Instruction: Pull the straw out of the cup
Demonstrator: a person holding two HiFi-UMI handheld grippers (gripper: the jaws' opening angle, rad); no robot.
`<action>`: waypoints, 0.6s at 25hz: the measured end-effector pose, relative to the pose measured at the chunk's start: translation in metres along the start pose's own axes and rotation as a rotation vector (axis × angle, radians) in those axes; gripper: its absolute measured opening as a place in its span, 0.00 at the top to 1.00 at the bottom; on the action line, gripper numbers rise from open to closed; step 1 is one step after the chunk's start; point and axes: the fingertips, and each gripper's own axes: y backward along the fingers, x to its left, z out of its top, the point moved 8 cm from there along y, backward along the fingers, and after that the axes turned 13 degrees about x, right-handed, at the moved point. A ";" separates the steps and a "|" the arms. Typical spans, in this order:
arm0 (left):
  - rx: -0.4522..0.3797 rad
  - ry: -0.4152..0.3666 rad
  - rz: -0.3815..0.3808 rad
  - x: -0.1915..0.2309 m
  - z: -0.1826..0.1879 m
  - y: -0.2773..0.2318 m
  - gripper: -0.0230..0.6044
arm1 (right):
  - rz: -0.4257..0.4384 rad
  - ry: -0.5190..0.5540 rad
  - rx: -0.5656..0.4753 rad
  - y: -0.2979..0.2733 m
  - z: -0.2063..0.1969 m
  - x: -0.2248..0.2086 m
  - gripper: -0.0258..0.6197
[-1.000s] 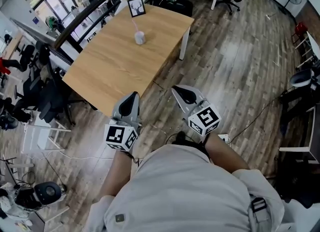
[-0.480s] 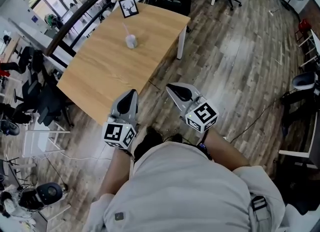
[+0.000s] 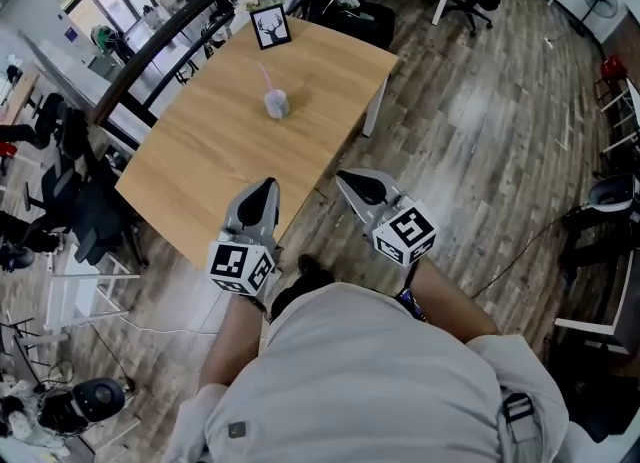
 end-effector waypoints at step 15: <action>-0.013 0.003 0.000 0.135 0.029 -0.025 0.96 | 0.008 -0.018 0.020 -0.138 0.045 -0.027 0.95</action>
